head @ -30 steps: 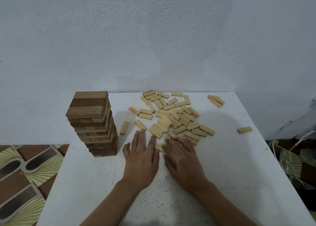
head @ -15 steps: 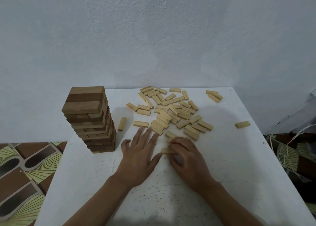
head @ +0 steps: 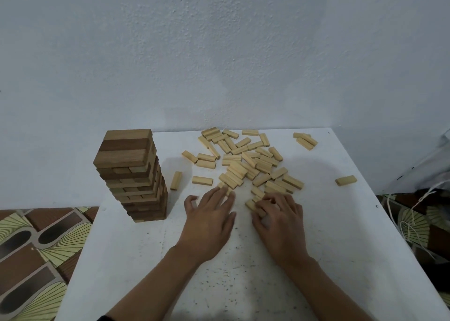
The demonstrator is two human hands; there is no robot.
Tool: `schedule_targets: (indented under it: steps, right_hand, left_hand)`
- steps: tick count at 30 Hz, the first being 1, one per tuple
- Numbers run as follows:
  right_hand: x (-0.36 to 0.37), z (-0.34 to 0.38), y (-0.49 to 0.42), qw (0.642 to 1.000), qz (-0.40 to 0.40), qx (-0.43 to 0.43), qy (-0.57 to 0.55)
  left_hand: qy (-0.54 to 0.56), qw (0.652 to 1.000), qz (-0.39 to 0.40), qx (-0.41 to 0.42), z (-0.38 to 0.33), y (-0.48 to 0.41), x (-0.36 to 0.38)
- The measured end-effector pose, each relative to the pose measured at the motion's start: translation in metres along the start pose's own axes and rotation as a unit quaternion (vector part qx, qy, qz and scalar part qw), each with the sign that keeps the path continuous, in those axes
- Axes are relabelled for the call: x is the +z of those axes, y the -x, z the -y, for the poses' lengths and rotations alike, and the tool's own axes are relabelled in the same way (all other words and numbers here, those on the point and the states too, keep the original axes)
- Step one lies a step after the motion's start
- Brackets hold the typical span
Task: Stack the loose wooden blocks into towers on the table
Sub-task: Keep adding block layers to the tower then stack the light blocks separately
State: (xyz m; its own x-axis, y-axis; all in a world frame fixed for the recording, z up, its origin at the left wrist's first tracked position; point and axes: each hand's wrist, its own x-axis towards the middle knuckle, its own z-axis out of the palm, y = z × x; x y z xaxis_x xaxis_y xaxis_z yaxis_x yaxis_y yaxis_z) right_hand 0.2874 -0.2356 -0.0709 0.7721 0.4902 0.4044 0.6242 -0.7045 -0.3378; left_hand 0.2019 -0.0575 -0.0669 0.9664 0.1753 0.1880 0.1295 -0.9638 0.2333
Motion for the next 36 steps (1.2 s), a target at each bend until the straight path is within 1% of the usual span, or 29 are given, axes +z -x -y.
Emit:
schedule_targets:
  steps: [3, 5, 7, 9, 12, 15, 20, 26, 29, 32, 36]
  right_hand:
    - [0.001, 0.003, -0.006, 1.0, -0.016, 0.005, 0.003]
    - [0.004, 0.008, -0.005, 0.999, -0.008, -0.025, -0.024]
    - [0.008, 0.017, 0.0, 0.996, 0.013, -0.065, -0.056]
    - [0.013, 0.029, 0.008, 0.992, 0.036, -0.09, -0.082]
    - [0.018, 0.04, 0.018, 0.986, 0.059, -0.109, -0.108]
    - [0.017, 0.039, 0.014, 0.984, 0.067, -0.116, -0.117]
    - [0.014, 0.034, -0.003, 0.984, 0.072, -0.126, -0.103]
    - [0.016, 0.029, -0.007, 0.983, 0.074, -0.144, -0.088]
    - [0.013, 0.028, -0.01, 0.98, 0.095, -0.156, -0.079]
    - [0.007, 0.027, -0.024, 0.981, 0.097, -0.131, -0.101]
    - [0.008, 0.026, -0.064, 0.98, 0.074, -0.088, -0.159]
  left_hand:
    - [0.074, 0.996, -0.018, 0.039, 0.013, 0.016, -0.002]
    - [0.136, 0.988, -0.015, 0.071, 0.023, 0.027, -0.004]
    - [0.163, 0.982, -0.013, 0.09, 0.031, 0.035, -0.005]
    - [0.163, 0.982, -0.022, 0.092, 0.035, 0.039, -0.004]
    - [0.186, 0.979, -0.044, 0.071, 0.035, 0.044, -0.002]
    - [0.186, 0.98, -0.043, 0.063, 0.034, 0.042, -0.004]
    - [0.153, 0.985, -0.033, 0.07, 0.033, 0.034, -0.005]
    - [0.188, 0.982, -0.027, 0.025, 0.034, 0.022, -0.006]
    - [0.185, 0.982, -0.025, 0.032, 0.034, 0.021, -0.006]
    - [0.172, 0.984, -0.022, 0.041, 0.035, 0.022, -0.006]
    - [0.156, 0.987, -0.02, 0.041, 0.038, 0.019, -0.009]
